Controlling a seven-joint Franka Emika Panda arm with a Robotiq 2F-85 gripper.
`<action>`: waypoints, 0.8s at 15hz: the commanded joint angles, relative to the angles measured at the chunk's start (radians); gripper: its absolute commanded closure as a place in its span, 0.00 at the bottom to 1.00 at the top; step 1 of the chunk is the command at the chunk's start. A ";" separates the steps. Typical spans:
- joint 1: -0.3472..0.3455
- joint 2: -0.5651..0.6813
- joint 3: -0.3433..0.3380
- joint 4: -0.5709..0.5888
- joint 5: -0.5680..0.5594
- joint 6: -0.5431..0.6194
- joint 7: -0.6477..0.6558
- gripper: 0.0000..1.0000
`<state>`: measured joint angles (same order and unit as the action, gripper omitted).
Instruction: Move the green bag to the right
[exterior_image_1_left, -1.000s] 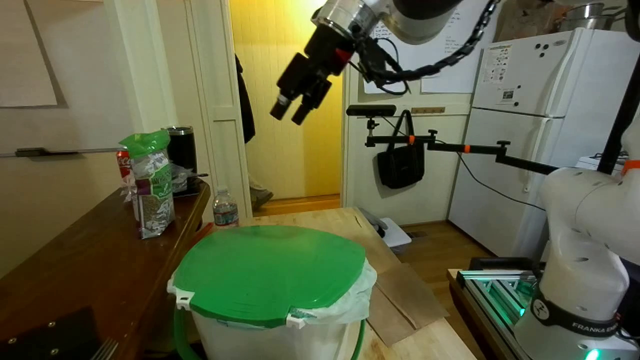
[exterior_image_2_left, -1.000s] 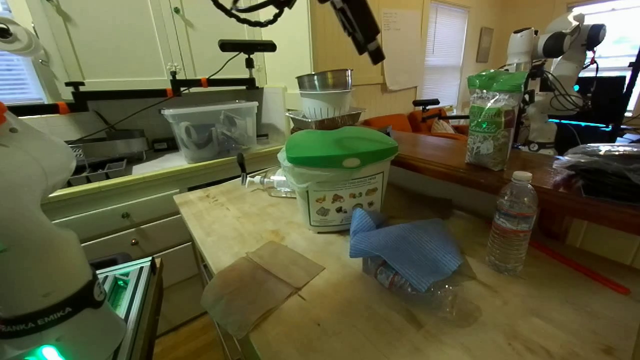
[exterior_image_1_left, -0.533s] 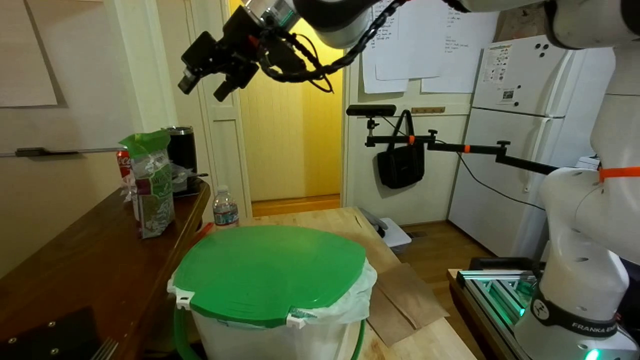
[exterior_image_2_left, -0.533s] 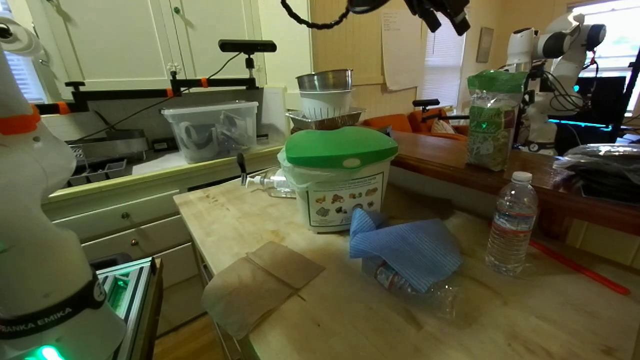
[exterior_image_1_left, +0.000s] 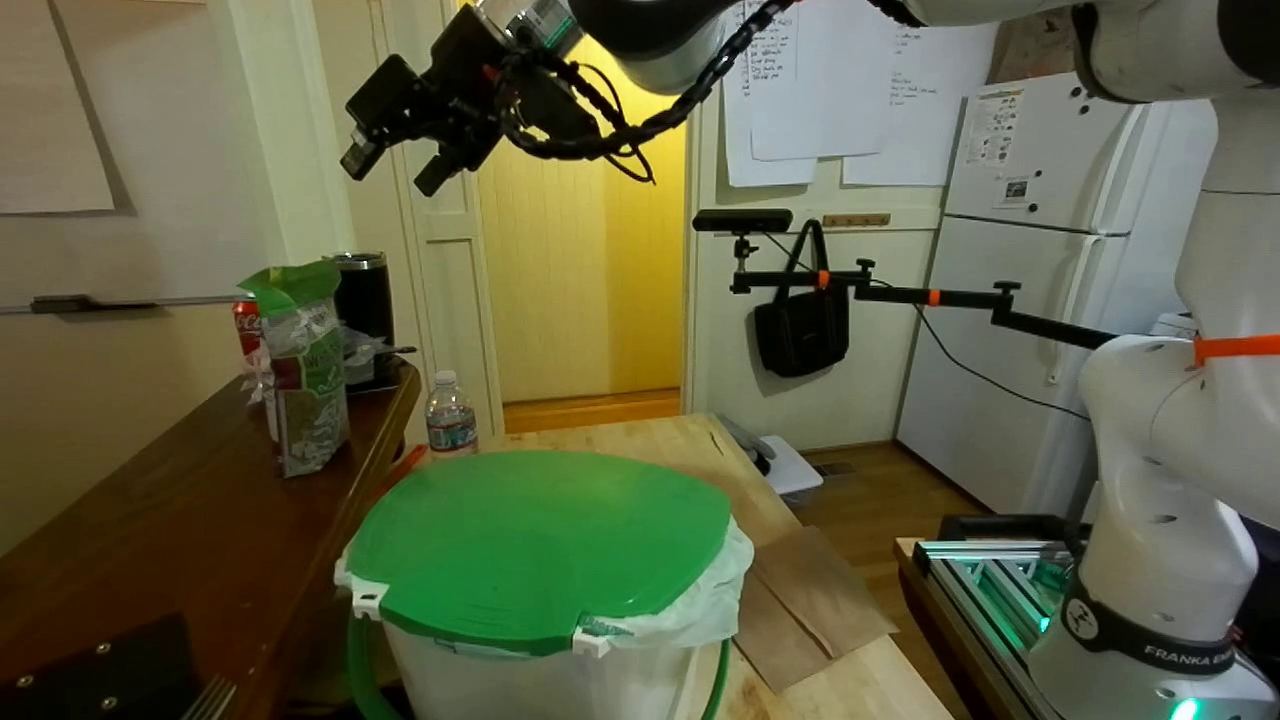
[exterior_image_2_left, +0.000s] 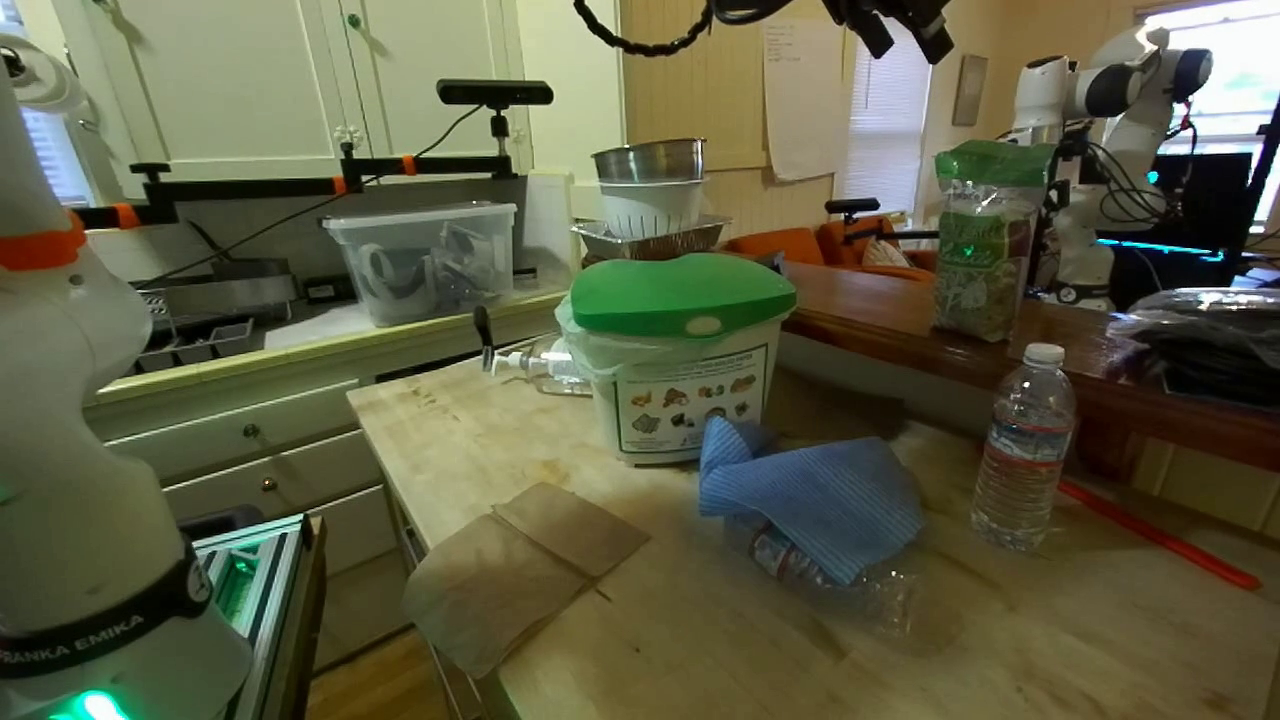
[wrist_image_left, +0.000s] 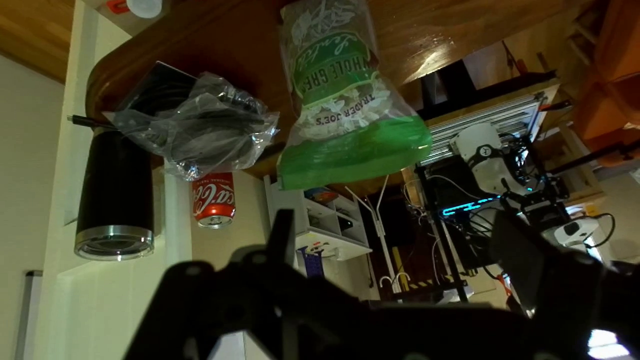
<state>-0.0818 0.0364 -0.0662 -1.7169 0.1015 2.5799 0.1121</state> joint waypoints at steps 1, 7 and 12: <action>0.001 0.083 -0.019 0.111 -0.074 -0.001 0.199 0.00; 0.031 0.289 -0.038 0.429 -0.016 -0.099 0.512 0.00; 0.056 0.430 -0.057 0.615 0.000 -0.236 0.761 0.00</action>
<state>-0.0473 0.3660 -0.0935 -1.2500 0.0938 2.4549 0.7330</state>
